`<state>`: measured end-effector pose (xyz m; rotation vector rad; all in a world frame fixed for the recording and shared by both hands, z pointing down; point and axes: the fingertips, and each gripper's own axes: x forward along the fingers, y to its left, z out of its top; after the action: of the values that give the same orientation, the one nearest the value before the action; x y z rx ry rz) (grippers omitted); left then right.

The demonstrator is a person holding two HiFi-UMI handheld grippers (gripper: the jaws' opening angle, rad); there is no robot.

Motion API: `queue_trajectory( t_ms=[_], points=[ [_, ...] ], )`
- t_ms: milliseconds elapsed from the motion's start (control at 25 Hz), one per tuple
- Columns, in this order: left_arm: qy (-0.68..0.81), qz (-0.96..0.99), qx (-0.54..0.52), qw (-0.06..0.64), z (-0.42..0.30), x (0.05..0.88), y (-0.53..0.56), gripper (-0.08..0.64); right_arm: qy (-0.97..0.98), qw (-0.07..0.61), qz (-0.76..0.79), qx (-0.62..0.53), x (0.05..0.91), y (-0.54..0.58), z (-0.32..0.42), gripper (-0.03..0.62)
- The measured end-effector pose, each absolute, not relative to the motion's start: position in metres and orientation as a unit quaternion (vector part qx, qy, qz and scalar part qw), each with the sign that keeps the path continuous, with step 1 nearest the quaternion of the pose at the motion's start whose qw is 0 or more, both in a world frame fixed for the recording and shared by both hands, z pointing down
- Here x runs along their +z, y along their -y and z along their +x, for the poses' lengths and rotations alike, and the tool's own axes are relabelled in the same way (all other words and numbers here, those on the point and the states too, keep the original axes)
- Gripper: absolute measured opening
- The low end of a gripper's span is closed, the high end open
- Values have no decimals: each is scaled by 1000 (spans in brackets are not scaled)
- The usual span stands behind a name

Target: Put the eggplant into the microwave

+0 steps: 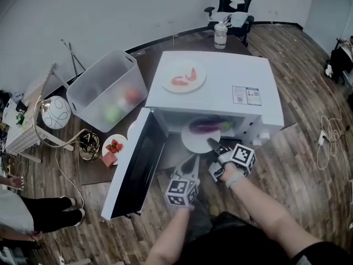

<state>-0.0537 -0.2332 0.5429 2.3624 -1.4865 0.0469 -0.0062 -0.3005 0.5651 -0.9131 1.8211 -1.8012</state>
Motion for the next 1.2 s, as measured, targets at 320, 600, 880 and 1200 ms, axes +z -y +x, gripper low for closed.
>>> queue_trajectory(
  t_ms=[320, 600, 880, 1200],
  points=[
    [511, 841, 14, 176, -57, 542, 250, 0, -647, 211, -347, -645, 564, 314, -7, 20],
    [510, 841, 12, 179, -61, 542, 258, 0, -637, 209, -359, -649, 566, 321, -10, 23],
    [519, 835, 7, 185, -69, 543, 265, 1, -659, 181, -344, -644, 558, 323, -17, 74],
    [525, 830, 1, 187, -72, 541, 272, 0, -725, 128, -282, -615, 546, 310, -36, 170]
  ],
)
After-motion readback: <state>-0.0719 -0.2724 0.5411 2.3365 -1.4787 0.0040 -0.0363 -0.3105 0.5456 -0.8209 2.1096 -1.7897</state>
